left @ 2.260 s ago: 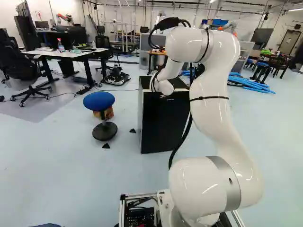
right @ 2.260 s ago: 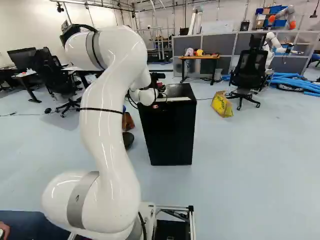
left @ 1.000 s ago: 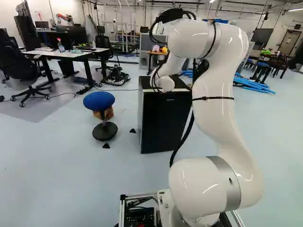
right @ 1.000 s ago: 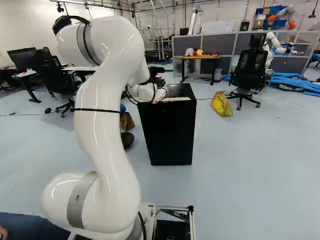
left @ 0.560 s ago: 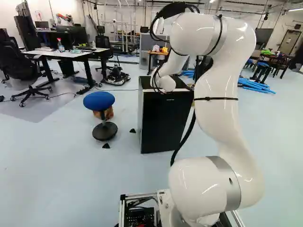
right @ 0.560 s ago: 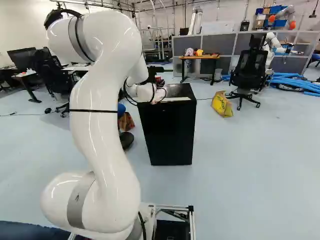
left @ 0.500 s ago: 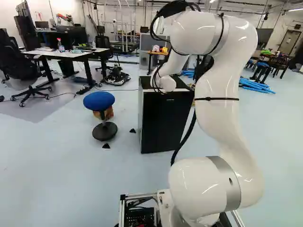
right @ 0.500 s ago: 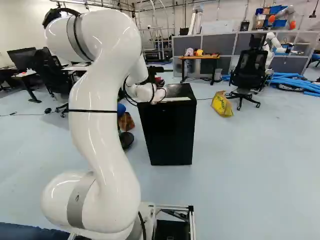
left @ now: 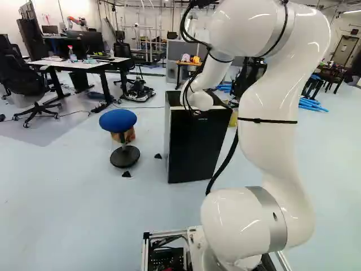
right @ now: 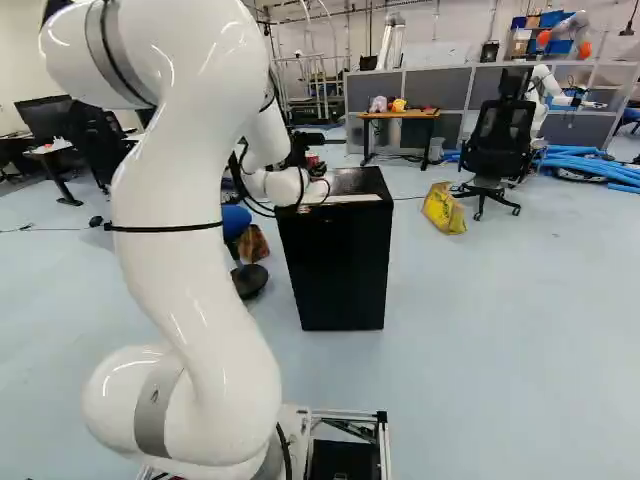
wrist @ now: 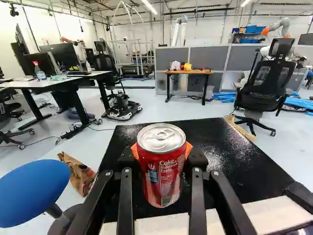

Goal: Grab a drink from the fridge

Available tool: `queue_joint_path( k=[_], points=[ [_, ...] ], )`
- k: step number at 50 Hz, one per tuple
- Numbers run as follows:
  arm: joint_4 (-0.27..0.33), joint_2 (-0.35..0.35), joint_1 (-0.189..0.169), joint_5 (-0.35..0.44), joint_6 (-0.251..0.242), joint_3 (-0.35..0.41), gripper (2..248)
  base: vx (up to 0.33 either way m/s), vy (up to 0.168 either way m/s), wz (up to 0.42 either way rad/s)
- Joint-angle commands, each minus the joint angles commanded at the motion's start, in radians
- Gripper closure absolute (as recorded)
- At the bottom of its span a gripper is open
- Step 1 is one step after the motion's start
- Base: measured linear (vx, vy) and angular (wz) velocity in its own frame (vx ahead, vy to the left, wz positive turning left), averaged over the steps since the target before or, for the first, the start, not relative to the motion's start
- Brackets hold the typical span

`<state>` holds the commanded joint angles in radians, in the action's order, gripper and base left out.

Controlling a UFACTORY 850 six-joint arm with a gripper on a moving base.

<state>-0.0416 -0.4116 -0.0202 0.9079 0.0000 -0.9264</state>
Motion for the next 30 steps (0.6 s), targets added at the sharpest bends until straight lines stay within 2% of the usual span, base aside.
queue_joint_path(
  k=[30],
  points=[
    [0.015,0.242,0.007,-0.012,0.0,0.294,150,0.0,0.0,0.0]
  ],
)
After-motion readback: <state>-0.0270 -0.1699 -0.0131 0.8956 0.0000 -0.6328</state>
